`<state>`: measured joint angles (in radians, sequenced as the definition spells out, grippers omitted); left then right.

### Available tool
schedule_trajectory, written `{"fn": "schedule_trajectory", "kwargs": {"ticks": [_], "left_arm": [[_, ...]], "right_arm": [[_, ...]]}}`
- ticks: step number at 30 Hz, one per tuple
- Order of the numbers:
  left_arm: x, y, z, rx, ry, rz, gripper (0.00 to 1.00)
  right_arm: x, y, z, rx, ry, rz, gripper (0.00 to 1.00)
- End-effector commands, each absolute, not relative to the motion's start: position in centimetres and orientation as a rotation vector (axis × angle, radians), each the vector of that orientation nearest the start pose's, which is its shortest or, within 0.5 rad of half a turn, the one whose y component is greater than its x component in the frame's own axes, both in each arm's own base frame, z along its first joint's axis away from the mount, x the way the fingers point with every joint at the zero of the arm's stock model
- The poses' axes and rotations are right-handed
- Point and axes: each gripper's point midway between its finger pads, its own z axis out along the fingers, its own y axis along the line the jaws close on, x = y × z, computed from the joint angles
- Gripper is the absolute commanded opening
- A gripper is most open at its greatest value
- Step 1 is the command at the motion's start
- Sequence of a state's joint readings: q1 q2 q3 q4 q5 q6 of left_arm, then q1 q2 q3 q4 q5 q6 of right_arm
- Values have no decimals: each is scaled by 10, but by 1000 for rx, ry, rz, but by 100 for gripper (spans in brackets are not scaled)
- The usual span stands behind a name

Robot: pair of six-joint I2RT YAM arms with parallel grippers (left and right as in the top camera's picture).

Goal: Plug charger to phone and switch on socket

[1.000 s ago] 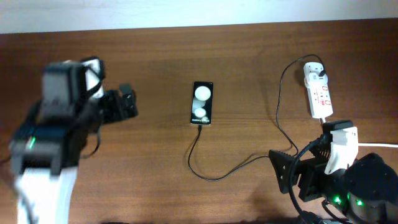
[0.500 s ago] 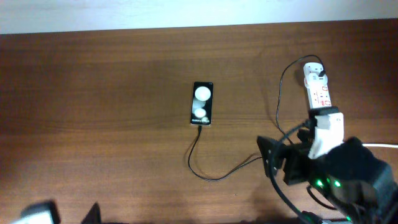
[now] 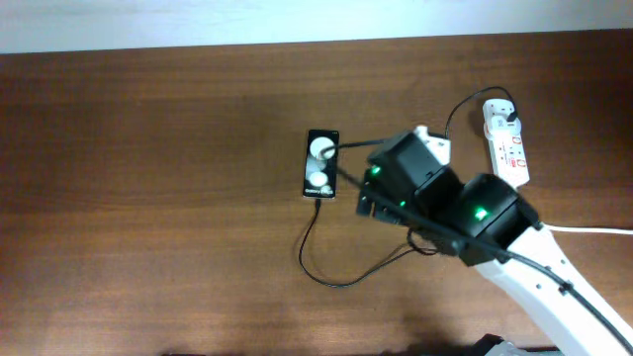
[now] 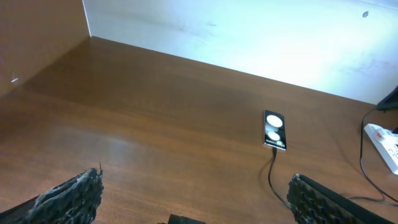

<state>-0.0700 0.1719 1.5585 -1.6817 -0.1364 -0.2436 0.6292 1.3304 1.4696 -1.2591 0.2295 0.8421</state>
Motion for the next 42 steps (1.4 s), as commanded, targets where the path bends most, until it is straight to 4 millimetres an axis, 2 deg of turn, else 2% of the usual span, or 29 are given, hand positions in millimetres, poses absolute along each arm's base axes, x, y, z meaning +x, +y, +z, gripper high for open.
{"fn": "schedule_trajectory", "kwargs": {"ticks": [1, 3, 6, 8, 11, 13, 14, 15, 17, 19, 22, 24, 25, 27, 28, 29, 32, 35, 38, 42], "left_arm": [[-32, 26, 337, -286, 1783, -62, 99], [-53, 26, 330, -292, 1692, -67, 99], [-65, 27, 336, -289, 1641, -75, 99], [-66, 27, 337, -288, 1638, -76, 99], [-67, 27, 337, -288, 1637, -76, 99], [-67, 26, 337, -288, 1636, -77, 99], [-64, 29, 350, -298, 1581, -71, 99], [-60, 30, 355, -299, 1566, -72, 99], [-37, 29, 369, -296, 1528, -78, 99], [1, 28, 374, -293, 1517, -82, 99], [69, 25, 359, -291, 1542, -82, 99], [133, 12, 334, -238, 1540, -136, 99], [155, 11, 321, -231, 1534, -143, 99], [191, 10, 287, -231, 1535, -143, 99], [201, 9, 274, -232, 1542, -142, 99], [216, 9, 247, -234, 1562, -140, 99], [237, 9, 205, -233, 1561, -140, 99], [245, 6, 186, -221, 1546, -153, 99], [246, 5, 159, -225, 1626, -147, 99], [247, 6, 154, -228, 1646, -143, 99]], "right_arm": [[265, 125, 247, 472, 2642, 218, 99], [269, 111, 245, 549, 2648, 219, 99], [272, 95, 244, 607, 2641, 189, 99], [273, 72, 242, 713, 2634, 149, 99], [264, 32, 235, 895, 2640, 61, 99], [266, 19, 235, 961, 2614, 49, 99], [266, 11, 235, 995, 2604, 38, 99], [266, 7, 235, 985, 2608, 29, 99], [266, 1, 235, 989, 2606, 20, 99], [266, 1, 235, 988, 2606, 19, 99], [264, 1, 235, 955, 2626, 8, 99], [257, 0, 232, 917, 2668, -16, 99], [255, 0, 232, 919, 2678, -22, 99], [252, 2, 231, 921, 2694, -16, 99], [250, 2, 230, 921, 2700, -20, 99], [247, 1, 229, 924, 2713, -30, 99], [242, 1, 228, 927, 2729, -40, 99], [237, 0, 227, 932, 2748, -53, 99], [238, 0, 227, 932, 2743, -50, 99], [247, 6, 229, 924, 2722, 6, 99]]}}
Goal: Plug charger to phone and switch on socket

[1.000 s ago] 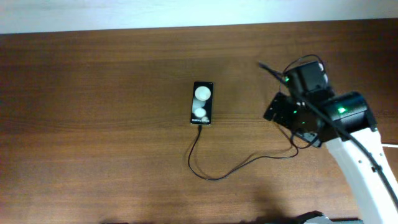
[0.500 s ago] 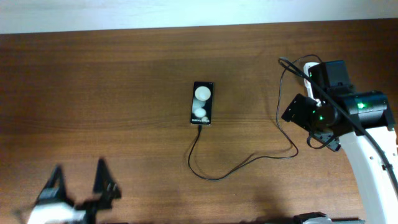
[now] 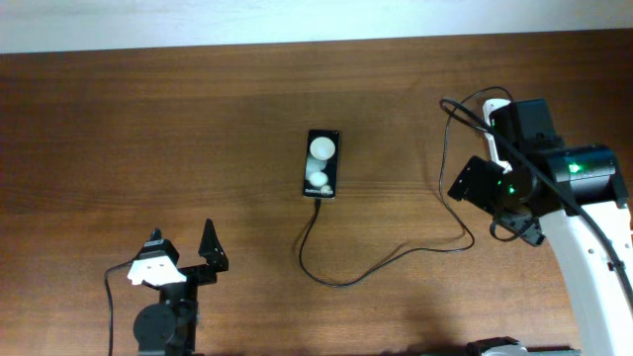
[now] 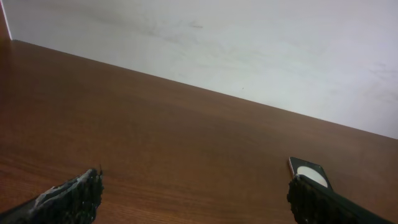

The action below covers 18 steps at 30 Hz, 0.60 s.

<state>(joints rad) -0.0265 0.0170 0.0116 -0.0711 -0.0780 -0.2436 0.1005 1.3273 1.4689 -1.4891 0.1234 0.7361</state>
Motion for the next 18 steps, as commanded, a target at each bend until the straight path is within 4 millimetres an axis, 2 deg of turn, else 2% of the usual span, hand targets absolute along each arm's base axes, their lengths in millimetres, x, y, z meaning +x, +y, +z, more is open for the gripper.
{"fn": "schedule_trajectory", "kwargs": {"ticks": [1, 3, 4, 6, 8, 10, 13, 18], "left_arm": [[247, 6, 154, -228, 1646, -143, 99], [247, 6, 154, -228, 1646, -143, 99], [247, 6, 154, -228, 1646, -143, 99], [247, 6, 154, -228, 1646, -143, 99], [247, 6, 154, -229, 1646, -142, 99], [247, 6, 154, -229, 1646, -142, 99], [247, 6, 154, -228, 1645, -143, 99], [246, 6, 158, -227, 1630, -145, 99]], "right_arm": [[248, 2, 229, 943, 2710, 6, 93], [253, -9, 230, 997, 2670, 9, 57], [257, -21, 230, 1057, 2637, 4, 35], [265, -46, 226, 1174, 2578, -11, 4], [272, -65, 218, 1223, 2573, -36, 4], [280, -74, 204, 1279, 2593, -33, 4], [314, -75, 191, 1236, 2655, 125, 4], [368, -111, 173, 1280, 2681, 108, 4]]}}
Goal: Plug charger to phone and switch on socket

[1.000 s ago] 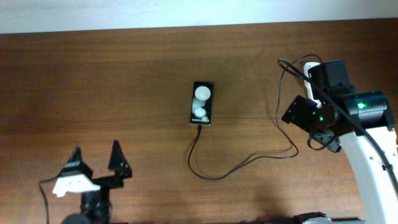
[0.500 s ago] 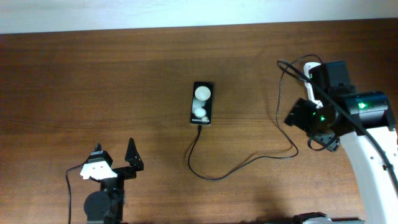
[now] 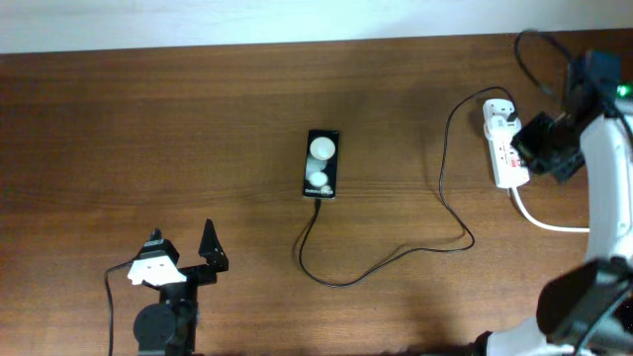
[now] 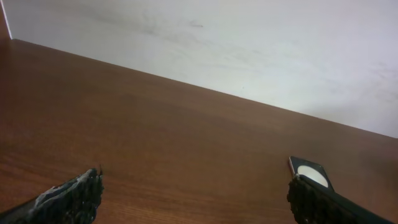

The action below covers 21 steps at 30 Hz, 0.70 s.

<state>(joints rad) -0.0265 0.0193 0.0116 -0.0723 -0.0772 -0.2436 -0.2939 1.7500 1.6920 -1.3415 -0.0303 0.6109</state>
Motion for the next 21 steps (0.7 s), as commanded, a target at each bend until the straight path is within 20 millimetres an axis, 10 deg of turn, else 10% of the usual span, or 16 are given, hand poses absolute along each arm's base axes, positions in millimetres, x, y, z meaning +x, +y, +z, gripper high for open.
{"fn": "schedule_trajectory", "kwargs": {"ticks": [1, 7, 21], "left_arm": [[246, 6, 158, -227, 1630, -145, 99], [246, 6, 158, -227, 1630, -145, 99], [246, 6, 158, -227, 1630, -144, 99]], "right_arm": [[380, -116, 167, 1283, 2683, 107, 4], [418, -139, 100, 1337, 2711, 96, 4], [448, -171, 57, 1438, 2585, 149, 4]]}}
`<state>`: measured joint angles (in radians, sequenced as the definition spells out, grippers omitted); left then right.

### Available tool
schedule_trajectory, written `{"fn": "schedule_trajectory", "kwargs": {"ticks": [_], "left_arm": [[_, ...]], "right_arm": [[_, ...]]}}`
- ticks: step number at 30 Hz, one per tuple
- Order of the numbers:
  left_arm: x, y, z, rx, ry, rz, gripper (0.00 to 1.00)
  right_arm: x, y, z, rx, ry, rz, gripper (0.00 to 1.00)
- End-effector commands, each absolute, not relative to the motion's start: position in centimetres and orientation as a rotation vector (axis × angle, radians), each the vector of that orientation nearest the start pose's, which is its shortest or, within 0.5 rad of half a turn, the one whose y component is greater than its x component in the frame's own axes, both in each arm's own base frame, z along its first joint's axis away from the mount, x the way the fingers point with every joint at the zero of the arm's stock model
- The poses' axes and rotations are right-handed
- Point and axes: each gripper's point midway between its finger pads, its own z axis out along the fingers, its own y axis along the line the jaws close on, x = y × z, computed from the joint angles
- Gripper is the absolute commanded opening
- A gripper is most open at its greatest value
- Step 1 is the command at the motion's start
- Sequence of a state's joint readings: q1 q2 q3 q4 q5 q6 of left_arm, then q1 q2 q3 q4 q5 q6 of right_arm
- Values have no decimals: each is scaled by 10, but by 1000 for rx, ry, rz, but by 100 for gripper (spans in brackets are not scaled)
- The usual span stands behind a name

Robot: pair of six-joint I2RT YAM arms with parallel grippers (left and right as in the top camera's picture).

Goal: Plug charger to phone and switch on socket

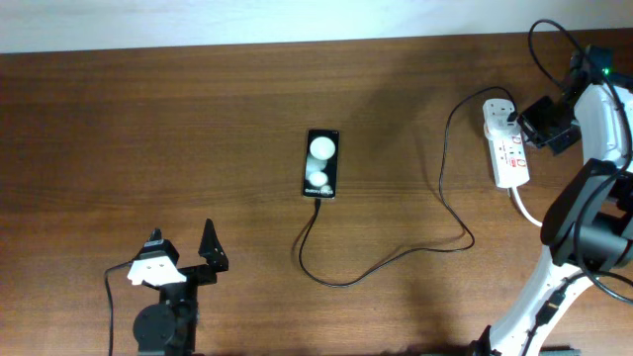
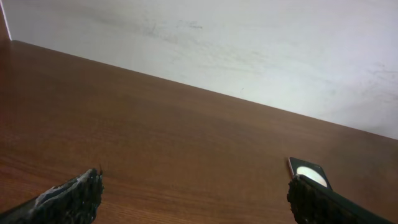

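The black phone point(image 1: 321, 164) lies flat mid-table with the black charger cable point(image 1: 336, 282) in its near end. The cable loops right and up to a plug point(image 1: 499, 111) in the white power strip point(image 1: 508, 158) at the far right. My right gripper point(image 1: 546, 123) sits against the strip's far right side, by the plug end; its jaws do not show. My left gripper point(image 1: 182, 242) rests open at the near left, holding nothing. In the left wrist view its fingers point(image 2: 68, 199) stand wide apart over bare wood, and a corner of the phone point(image 2: 309, 172) shows.
The strip's own white cord point(image 1: 529, 213) runs down toward the right arm's base. The white wall point(image 2: 249, 43) bounds the table's far edge. Brown wood lies between the left gripper and the phone.
My right gripper has shifted a little toward the far, plug end of the power strip, and the arm now reaches in from the near right. Phone, cable and left arm are unchanged.
At first my right arm hung over the table just right of the phone, with the cable in the phone. Then it was near the strip's left side, and the left arm sat parked at the near left. Later the right gripper was beside the strip, where it stays.
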<state>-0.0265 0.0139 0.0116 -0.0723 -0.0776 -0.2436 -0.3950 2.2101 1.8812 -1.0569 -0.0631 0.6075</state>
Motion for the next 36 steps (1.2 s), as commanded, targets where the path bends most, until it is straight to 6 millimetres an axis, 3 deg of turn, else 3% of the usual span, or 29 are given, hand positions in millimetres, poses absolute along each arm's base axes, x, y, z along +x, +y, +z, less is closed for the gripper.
{"fn": "schedule_trajectory", "kwargs": {"ticks": [1, 8, 14, 19, 21, 24, 28, 32, 34, 36], "left_arm": [[246, 6, 158, -227, 1630, -145, 99], [246, 6, 158, -227, 1630, -145, 99], [246, 6, 158, -227, 1630, -145, 99], [246, 6, 158, -227, 1630, -144, 99], [246, 6, 158, -227, 1630, -145, 99], [246, 6, 158, -227, 1630, -145, 99], [246, 6, 158, -227, 1631, -145, 99], [246, 6, 158, -227, 1631, -145, 99], [246, 6, 158, -227, 1631, -145, 99], [246, 6, 158, -227, 1631, -144, 99]], "right_arm": [[450, -172, 56, 1435, 2579, 150, 4], [465, -164, 41, 1429, 2566, 270, 4], [474, -166, 37, 1412, 2543, 271, 4], [469, -105, -14, 1355, 2755, 325, 4], [466, -94, -11, 1334, 2787, 314, 4], [449, -114, 12, 1368, 2782, 165, 4], [418, -137, 68, 1395, 2754, 5, 4], [385, -113, 142, 1167, 2826, 7, 4], [354, -90, 191, 1102, 2824, 55, 4], [322, -71, 222, 1054, 2849, 83, 4]]}}
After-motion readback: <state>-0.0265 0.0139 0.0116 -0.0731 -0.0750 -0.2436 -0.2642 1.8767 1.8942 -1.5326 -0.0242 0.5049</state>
